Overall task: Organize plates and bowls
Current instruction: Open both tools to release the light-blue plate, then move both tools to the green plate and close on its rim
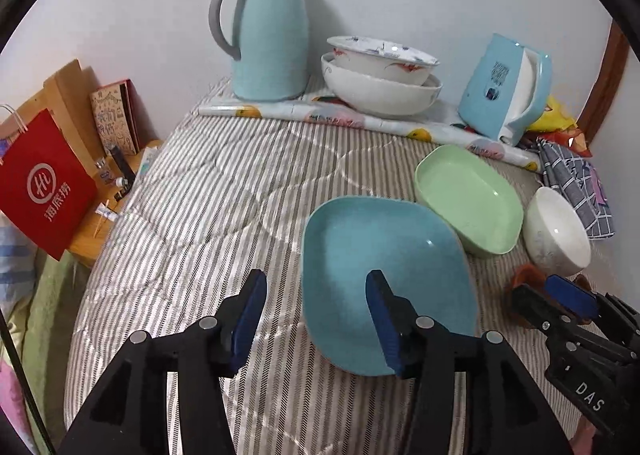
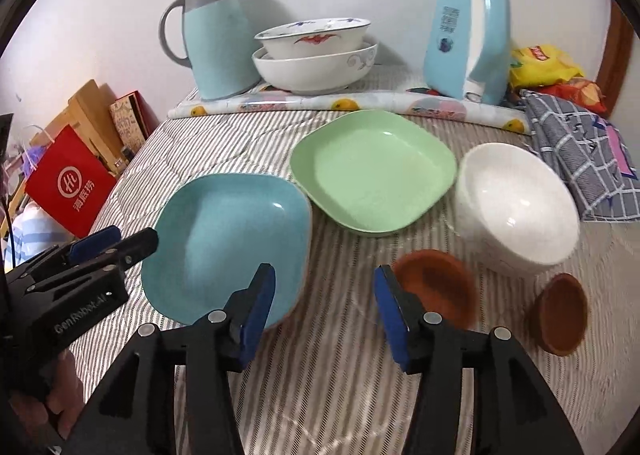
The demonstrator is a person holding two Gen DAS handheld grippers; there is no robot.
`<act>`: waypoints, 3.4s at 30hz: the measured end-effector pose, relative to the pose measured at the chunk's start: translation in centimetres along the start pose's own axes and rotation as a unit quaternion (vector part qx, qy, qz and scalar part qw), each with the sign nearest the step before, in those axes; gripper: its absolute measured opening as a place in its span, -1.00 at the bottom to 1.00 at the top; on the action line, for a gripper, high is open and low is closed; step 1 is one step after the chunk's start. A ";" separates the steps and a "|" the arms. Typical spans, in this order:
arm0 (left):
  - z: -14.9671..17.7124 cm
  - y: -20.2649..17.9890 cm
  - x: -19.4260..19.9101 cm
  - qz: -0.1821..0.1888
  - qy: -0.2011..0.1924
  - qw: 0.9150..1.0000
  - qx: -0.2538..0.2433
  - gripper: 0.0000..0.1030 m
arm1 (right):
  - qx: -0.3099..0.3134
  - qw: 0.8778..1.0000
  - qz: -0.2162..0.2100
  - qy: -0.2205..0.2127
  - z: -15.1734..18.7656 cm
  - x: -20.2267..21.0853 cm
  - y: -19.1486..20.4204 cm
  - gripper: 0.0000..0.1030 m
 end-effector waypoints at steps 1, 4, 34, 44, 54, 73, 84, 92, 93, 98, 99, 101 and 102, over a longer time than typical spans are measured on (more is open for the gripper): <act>-0.2 -0.2 0.4 0.001 -0.003 1.000 -0.001 -0.04 | -0.002 1.000 0.000 -0.002 -0.1 0.3 -0.2 0.02; -0.5 -0.8 1.3 0.002 -0.012 1.000 -0.004 -0.04 | -0.009 1.000 0.003 -0.010 -0.5 1.6 -1.0 0.10; -5.5 -7.2 2.1 0.020 -0.046 0.999 -0.010 -0.04 | -0.006 0.997 0.030 -0.072 -5.7 6.3 -7.2 0.39; -6.2 -6.8 -0.9 0.012 -0.030 0.999 -0.009 -0.04 | 0.011 0.997 0.030 -0.068 -8.1 2.9 -8.0 0.39; -7.4 -6.7 -4.4 0.006 -0.018 1.000 -0.012 -0.04 | 0.012 0.998 0.023 -0.053 -11.0 -1.9 -8.3 0.29; -7.7 -8.7 -11.0 0.021 0.015 1.000 -0.003 -0.04 | 0.040 0.999 0.014 0.003 -11.6 -9.5 -9.3 0.02; -7.1 -9.3 -13.6 0.026 0.038 0.999 -0.005 -0.04 | 0.069 0.996 0.023 0.045 -10.8 -12.4 -9.4 -0.09; -6.9 -9.1 -15.0 0.029 0.050 0.998 0.001 -0.14 | 0.076 0.995 0.022 0.064 -10.8 -14.0 -9.3 -0.18; -6.8 -9.1 -15.1 0.031 0.051 0.998 0.002 -0.16 | 0.076 0.995 0.022 0.067 -10.7 -14.2 -9.3 -0.23; -6.4 -9.8 -15.4 0.042 0.055 0.998 -0.003 -0.46 | 0.068 0.994 0.015 0.085 -10.4 -15.0 -9.3 -0.55; -6.3 -9.9 -15.5 0.045 0.058 0.997 -0.004 -0.52 | 0.065 0.994 0.012 0.089 -10.3 -15.1 -9.3 -0.62; -6.2 -10.0 -15.7 0.053 0.061 0.997 -0.001 -0.72 | 0.065 0.994 0.014 0.089 -10.2 -15.2 -9.3 -0.72; -6.2 -10.1 -15.7 0.057 0.060 0.997 0.002 -0.73 | 0.063 0.994 0.012 0.087 -10.2 -15.2 -9.3 -0.72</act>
Point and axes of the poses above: each gripper's, at about its wrist camera, not at the fingertips, and x roughly against the way its jaws point, y to its left, z to its underside, the point moved 4 cm from there along -x, roughly the way its jaws point, and after that the axes turned 8 degrees about -y, right-handed, at the moved point
